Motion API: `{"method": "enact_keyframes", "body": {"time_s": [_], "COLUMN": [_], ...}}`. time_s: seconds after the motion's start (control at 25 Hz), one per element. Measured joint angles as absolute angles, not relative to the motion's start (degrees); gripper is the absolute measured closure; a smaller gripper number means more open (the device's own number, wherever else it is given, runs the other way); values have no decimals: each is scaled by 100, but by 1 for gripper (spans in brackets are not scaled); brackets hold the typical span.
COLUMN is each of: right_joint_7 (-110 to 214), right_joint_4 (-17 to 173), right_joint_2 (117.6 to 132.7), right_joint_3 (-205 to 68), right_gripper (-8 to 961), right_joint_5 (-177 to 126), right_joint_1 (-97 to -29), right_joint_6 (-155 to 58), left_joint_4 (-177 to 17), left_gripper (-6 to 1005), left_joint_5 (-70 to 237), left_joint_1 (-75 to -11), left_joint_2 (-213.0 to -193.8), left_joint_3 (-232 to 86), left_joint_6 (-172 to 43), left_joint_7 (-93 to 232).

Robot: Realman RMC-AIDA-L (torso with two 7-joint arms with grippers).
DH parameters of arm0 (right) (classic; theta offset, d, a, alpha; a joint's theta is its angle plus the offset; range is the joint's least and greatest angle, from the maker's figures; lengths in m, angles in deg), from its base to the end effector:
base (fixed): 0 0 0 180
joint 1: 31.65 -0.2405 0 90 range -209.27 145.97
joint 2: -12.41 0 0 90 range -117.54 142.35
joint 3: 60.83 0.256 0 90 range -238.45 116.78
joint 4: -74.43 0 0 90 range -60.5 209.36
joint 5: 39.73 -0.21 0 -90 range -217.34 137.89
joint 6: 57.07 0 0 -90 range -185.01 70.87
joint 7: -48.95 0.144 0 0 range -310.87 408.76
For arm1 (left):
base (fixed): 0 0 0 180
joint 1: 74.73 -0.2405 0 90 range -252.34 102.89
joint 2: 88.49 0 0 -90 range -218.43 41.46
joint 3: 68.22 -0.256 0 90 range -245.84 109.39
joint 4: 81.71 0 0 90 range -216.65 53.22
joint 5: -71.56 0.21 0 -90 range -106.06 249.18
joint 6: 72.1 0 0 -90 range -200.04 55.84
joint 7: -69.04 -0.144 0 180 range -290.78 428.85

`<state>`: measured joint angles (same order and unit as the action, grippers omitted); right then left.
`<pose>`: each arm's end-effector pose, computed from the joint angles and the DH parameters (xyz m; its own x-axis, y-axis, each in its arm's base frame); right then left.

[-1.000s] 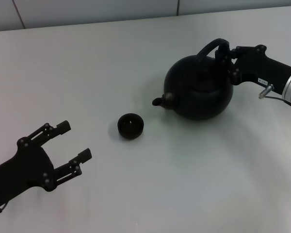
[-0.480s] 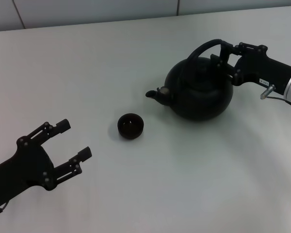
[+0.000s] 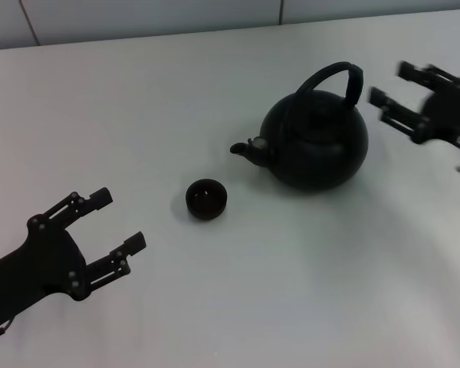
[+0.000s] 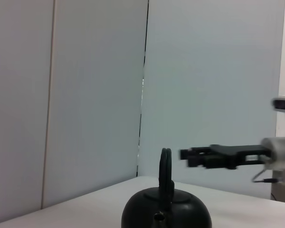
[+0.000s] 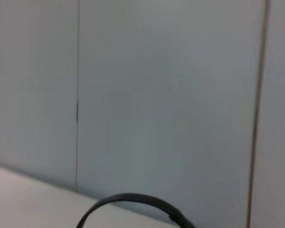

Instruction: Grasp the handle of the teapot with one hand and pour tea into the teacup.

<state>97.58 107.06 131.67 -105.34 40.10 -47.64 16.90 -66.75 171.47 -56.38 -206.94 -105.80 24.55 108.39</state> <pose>0.3305 0.3090 0.0323 0.7785 -0.0355 -0.6266 -0.5290 -0.5744 -0.6247 -0.3051 0.2356 -0.0308 0.6982 0.0557 0.7137 0.3859 -0.8690 -0.3097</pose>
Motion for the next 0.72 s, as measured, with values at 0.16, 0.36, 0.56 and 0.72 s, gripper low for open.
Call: {"method": "enact_keyframes", "body": {"time_s": [0.16,0.36,0.56,0.72], "right_joint_7": [9506,9214,9718,10563], "right_joint_4": [10219,9750,10102,11052], "right_joint_2": [13156,13141,13040,12914], "right_joint_3": [-9612,-8968,-9000,-8995], "right_gripper": [310,311,311,310], "right_joint_5": [3993,4026,4757,6237], "right_joint_1": [-4388,-4140,-4121,-4339], "right_joint_6": [2819,3387,4023,4501], "left_joint_4": [-6677,-6658,-6298,-5650], "left_gripper": [202,202,202,202], "left_joint_5": [17158,17191,17414,18196], "left_joint_1": [-5620,-5617,-5463,-5118], "left_joint_2": [-20694,-20672,-20561,-20349], "left_joint_3": [-10599,-10613,-10641,-10662], "left_joint_6": [2386,2344,2354,2443], "left_joint_7": [10856,10972,11513,12487]}}
